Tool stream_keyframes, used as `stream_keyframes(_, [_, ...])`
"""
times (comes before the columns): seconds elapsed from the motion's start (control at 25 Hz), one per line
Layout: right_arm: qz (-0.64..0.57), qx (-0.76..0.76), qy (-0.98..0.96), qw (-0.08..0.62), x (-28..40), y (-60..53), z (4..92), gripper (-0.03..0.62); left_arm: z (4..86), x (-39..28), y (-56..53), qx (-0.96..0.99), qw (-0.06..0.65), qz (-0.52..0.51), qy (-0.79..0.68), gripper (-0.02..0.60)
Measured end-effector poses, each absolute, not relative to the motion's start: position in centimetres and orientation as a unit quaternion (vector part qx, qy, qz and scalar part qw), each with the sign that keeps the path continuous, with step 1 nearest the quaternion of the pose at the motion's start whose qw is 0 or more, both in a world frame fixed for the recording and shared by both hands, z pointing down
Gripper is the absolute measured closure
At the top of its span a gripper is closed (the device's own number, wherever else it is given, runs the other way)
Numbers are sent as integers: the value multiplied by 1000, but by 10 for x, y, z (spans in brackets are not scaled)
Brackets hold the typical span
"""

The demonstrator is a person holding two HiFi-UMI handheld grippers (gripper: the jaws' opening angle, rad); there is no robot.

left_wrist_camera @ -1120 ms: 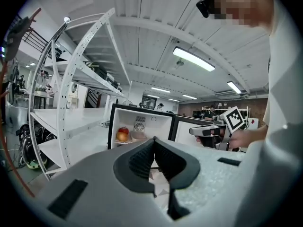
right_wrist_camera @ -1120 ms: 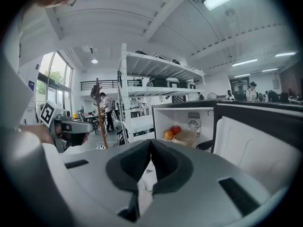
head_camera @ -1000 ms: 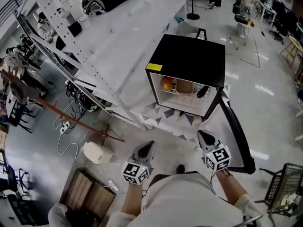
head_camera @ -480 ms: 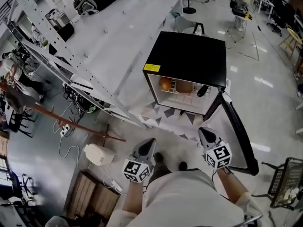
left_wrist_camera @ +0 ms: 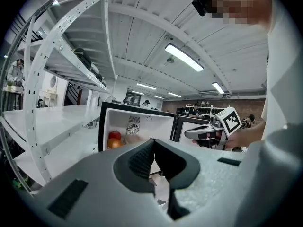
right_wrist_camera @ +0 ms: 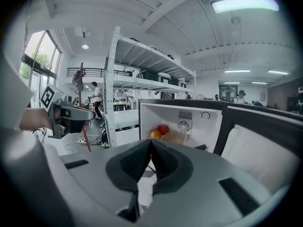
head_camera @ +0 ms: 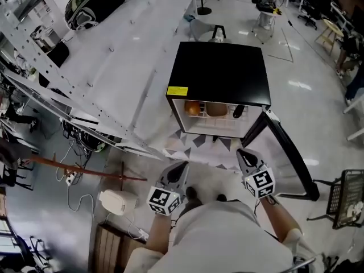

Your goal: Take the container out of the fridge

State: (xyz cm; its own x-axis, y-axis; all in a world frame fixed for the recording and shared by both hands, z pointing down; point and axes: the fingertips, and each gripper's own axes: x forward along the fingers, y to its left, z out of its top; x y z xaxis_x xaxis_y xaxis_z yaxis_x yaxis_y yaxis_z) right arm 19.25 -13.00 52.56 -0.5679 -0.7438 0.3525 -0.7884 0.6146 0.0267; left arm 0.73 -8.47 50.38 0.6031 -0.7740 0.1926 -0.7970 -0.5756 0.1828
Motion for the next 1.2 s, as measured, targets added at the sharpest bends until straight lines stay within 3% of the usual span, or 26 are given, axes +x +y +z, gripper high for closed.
stream_keyframes(0.44, [18,458,-856,240,171,-179,541,568,516,-7,-116,908,137,41,-393,577])
stream_keyframes(1.2, [-93,446,-794,401,123,-277,605,368,537,-32,-147,915,163,40,-366,577])
